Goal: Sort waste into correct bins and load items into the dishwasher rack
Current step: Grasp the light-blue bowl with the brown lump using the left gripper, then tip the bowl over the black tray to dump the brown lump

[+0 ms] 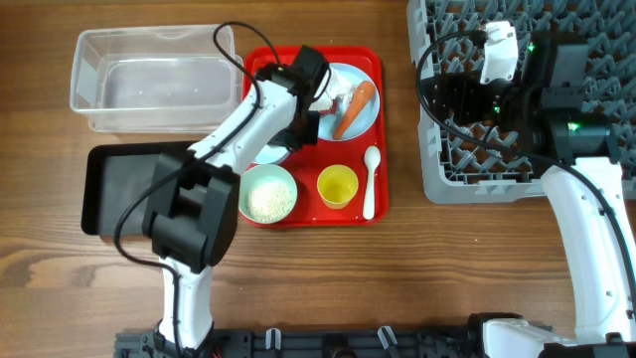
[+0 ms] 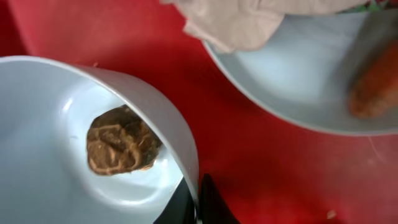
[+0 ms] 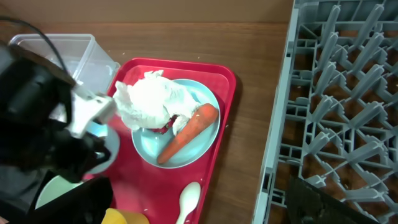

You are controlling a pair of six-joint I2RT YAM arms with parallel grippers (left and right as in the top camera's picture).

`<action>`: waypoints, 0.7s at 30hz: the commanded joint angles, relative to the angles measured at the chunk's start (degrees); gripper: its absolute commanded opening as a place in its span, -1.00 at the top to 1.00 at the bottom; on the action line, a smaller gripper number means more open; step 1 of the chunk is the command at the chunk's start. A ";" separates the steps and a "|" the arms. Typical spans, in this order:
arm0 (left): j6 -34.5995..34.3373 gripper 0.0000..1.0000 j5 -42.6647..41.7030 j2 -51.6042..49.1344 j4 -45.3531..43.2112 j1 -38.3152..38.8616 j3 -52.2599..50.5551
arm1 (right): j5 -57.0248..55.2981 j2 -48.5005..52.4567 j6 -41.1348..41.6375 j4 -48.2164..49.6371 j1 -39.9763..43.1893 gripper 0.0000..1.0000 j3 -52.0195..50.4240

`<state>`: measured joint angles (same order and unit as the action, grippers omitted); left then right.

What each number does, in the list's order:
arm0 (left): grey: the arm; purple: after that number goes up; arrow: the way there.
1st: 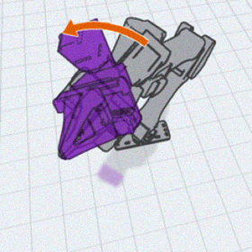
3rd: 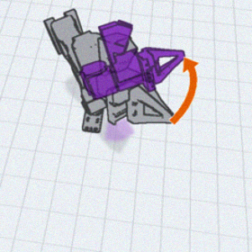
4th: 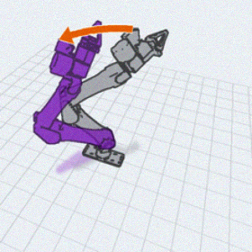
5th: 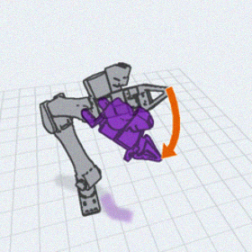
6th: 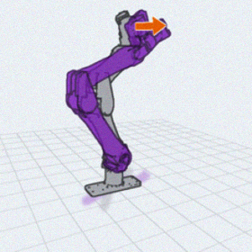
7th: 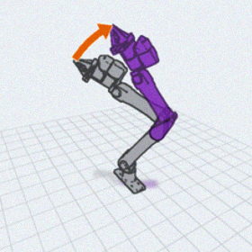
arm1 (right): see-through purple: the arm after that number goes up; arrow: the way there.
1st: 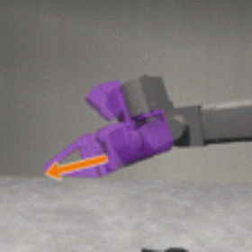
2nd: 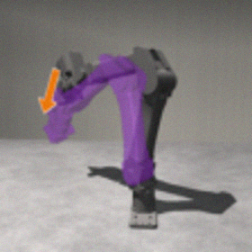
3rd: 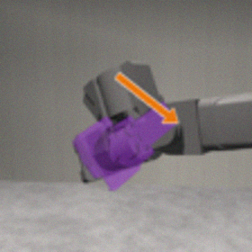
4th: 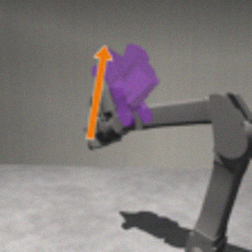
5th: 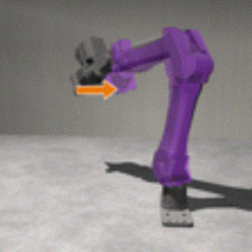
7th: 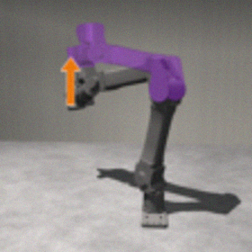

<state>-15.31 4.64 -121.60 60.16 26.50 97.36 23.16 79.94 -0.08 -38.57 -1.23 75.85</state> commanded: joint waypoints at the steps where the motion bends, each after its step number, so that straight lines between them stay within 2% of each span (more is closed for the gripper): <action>1: -1.55 0.92 -0.07 10.36 2.29 -0.44 4.46 | 1.14 0.48 0.24 0.13 0.13 -0.83 0.52; 5: -6.75 0.92 -2.78 20.59 4.55 -2.08 4.46 | 1.14 0.48 0.24 0.13 0.13 -0.84 0.52; 8: -11.52 0.92 -5.73 25.03 13.73 -6.58 4.44 | 1.14 0.48 0.22 0.04 0.13 -0.83 0.52; 10: -12.15 0.92 -7.76 26.34 21.66 -11.21 4.42 | 1.14 0.48 0.17 0.04 0.13 -0.84 0.52; 12: -11.47 0.92 -9.92 27.17 25.66 -15.96 3.19 | 1.14 0.48 0.22 0.04 0.13 -0.83 0.52; 16: -3.65 0.92 -20.20 30.14 23.71 -24.63 -3.63 | 1.14 0.48 0.22 -0.22 0.13 -0.83 0.52; 21: 13.03 0.92 -42.12 35.91 13.90 -41.20 -20.26 | 1.14 0.48 0.22 -0.57 0.13 -0.84 0.52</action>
<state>-14.31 -21.96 -88.75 77.60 -7.51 83.99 23.18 79.94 -0.08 -39.07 -1.23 75.85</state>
